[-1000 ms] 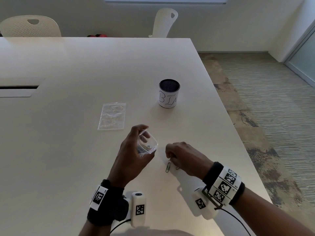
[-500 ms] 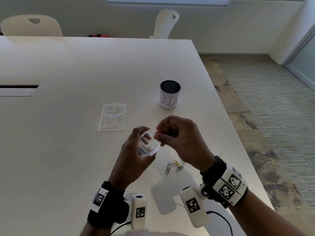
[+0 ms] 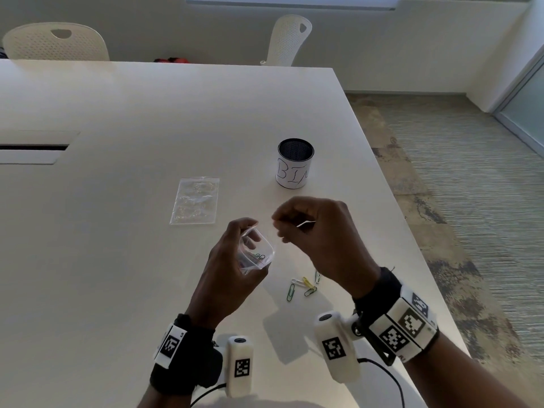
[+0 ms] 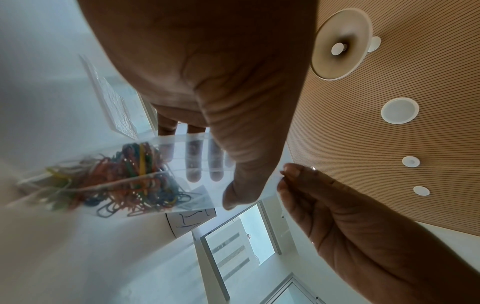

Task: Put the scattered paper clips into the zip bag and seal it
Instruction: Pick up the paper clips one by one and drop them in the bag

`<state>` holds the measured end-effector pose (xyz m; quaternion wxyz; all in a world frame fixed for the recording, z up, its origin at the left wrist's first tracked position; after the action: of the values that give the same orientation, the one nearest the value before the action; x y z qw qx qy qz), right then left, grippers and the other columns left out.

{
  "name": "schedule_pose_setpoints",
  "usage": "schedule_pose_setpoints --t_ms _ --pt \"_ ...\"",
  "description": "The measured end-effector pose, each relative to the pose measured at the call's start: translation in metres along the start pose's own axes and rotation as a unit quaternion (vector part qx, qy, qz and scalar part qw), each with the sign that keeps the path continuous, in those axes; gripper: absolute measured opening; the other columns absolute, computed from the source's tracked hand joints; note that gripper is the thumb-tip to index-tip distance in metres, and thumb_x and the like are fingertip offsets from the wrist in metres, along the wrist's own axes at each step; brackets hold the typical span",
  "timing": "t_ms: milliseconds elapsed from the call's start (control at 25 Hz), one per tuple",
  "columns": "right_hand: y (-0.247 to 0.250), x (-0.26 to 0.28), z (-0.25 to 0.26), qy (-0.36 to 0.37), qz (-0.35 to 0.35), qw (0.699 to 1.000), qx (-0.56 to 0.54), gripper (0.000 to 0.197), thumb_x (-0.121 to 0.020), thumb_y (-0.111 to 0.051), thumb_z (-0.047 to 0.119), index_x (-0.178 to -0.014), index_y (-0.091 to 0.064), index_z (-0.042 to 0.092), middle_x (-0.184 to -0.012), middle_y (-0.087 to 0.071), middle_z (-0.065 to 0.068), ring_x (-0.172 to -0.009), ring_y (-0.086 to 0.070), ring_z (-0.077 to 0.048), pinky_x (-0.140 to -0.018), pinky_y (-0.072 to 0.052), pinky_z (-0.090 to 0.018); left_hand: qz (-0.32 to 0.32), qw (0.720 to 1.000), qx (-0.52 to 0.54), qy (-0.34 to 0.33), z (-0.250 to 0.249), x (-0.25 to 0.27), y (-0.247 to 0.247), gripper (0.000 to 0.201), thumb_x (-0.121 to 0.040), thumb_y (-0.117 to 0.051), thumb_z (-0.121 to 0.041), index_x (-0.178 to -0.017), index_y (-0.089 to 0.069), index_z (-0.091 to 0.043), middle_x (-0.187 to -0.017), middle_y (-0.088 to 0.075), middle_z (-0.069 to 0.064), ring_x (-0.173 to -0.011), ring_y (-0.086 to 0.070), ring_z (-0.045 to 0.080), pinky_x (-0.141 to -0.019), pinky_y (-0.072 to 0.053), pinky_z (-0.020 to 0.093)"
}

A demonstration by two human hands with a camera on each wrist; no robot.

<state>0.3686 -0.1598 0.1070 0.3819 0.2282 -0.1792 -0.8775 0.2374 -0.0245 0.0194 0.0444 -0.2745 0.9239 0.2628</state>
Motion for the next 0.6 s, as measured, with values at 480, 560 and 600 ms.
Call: schedule_pose_setpoints --t_ms 480,560,600 --pt "-0.042 0.052 -0.071 0.005 0.264 0.917 0.300 0.020 -0.100 -0.060 0.005 -0.094 -0.074 0.018 -0.104 -0.065 0.000 -0.091 -0.061 -0.018 -0.074 -0.050 -0.028 -0.006 1.000 0.005 0.002 0.002 0.000 0.000 0.068 -0.084 -0.086 -0.016 -0.137 -0.047 -0.030 -0.115 -0.063 -0.012 -0.108 -0.065 0.015 -0.079 -0.063 0.032" --pt "-0.041 0.051 -0.073 -0.013 0.271 0.917 0.292 0.024 -0.097 -0.057 -0.002 -0.085 -0.068 0.017 -0.097 -0.063 -0.001 -0.081 -0.060 -0.019 -0.067 -0.048 -0.029 -0.006 1.000 0.003 0.001 0.003 0.000 0.000 0.069 -0.084 -0.086 -0.016 -0.138 -0.046 -0.031 -0.115 -0.062 -0.014 -0.109 -0.065 0.014 -0.080 -0.063 0.032" --pt "-0.040 0.051 -0.073 -0.022 0.278 0.917 0.285 0.028 -0.096 -0.055 -0.004 -0.082 -0.063 0.019 -0.096 -0.062 -0.002 -0.078 -0.058 -0.020 -0.065 -0.045 -0.028 -0.006 1.000 0.002 0.000 0.003 0.000 0.000 0.070 -0.084 -0.086 -0.016 -0.138 -0.045 -0.032 -0.115 -0.062 -0.015 -0.109 -0.065 0.013 -0.080 -0.063 0.032"
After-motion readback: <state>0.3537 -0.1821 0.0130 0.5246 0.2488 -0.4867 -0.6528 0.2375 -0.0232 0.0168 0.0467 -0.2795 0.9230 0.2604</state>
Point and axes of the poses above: each hand's wrist, its own x-axis away from the middle knuckle, its own y-axis out of the back of the hand, z = x × y, the point moved 3 cm from there along -x, towards the middle knuckle
